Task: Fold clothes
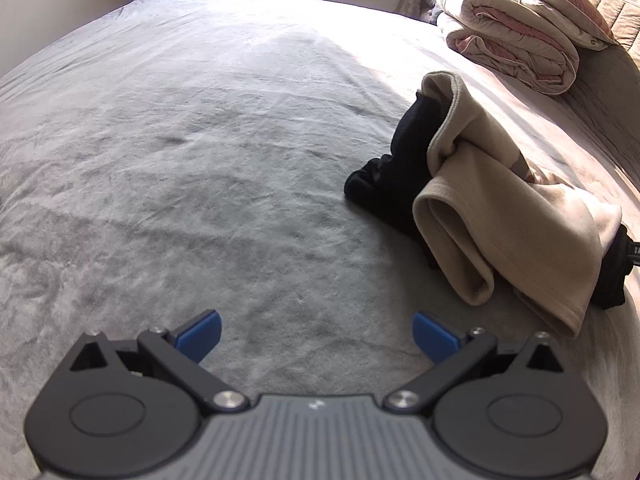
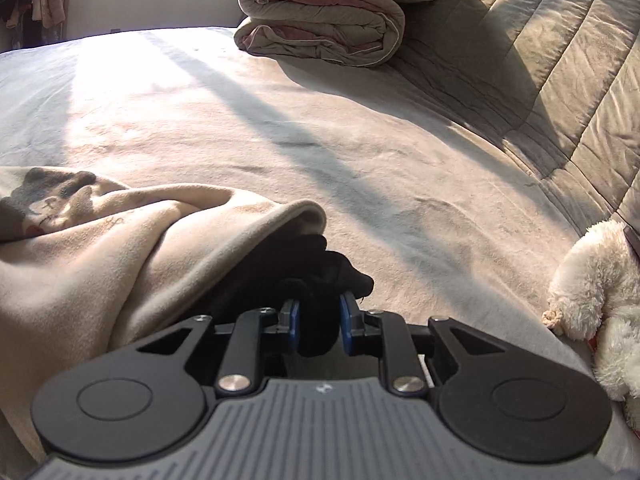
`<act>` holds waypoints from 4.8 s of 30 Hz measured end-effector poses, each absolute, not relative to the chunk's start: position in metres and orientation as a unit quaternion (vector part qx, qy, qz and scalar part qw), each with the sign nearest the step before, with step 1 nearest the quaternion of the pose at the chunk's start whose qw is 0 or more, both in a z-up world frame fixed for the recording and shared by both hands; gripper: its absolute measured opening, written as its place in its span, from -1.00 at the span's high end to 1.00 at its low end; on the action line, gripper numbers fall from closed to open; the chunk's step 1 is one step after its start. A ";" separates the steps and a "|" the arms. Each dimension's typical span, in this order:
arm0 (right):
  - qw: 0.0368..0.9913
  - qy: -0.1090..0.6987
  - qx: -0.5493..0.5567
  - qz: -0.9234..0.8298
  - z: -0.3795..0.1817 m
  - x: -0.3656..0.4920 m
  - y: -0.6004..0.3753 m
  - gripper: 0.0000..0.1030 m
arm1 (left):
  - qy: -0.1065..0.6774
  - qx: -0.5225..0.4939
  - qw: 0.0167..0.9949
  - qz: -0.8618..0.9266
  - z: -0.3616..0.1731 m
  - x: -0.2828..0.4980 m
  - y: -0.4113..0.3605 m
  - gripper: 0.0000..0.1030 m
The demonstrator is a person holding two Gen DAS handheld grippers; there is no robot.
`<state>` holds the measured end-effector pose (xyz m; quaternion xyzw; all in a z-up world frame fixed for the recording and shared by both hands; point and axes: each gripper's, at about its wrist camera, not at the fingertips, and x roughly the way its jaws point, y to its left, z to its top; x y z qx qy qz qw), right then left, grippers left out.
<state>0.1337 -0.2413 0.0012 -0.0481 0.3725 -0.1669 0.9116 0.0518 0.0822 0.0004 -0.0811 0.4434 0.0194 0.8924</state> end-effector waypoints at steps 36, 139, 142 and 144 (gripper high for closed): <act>0.948 0.307 0.028 0.079 -0.042 0.030 -0.150 -0.35 | 0.350 -0.119 0.924 -0.097 -0.026 0.043 0.035 -0.49; 0.916 0.367 -0.109 0.118 0.038 -0.106 -0.207 -0.50 | 0.413 -0.094 0.899 -0.115 0.048 -0.060 0.092 -0.58; 0.915 0.367 -0.118 0.119 0.046 -0.101 -0.206 -0.50 | 0.405 -0.119 0.901 -0.102 0.049 -0.034 0.097 -0.59; 0.915 0.366 -0.123 0.118 0.051 -0.094 -0.204 -0.50 | 0.404 -0.144 0.899 -0.091 0.045 -0.016 0.103 -0.59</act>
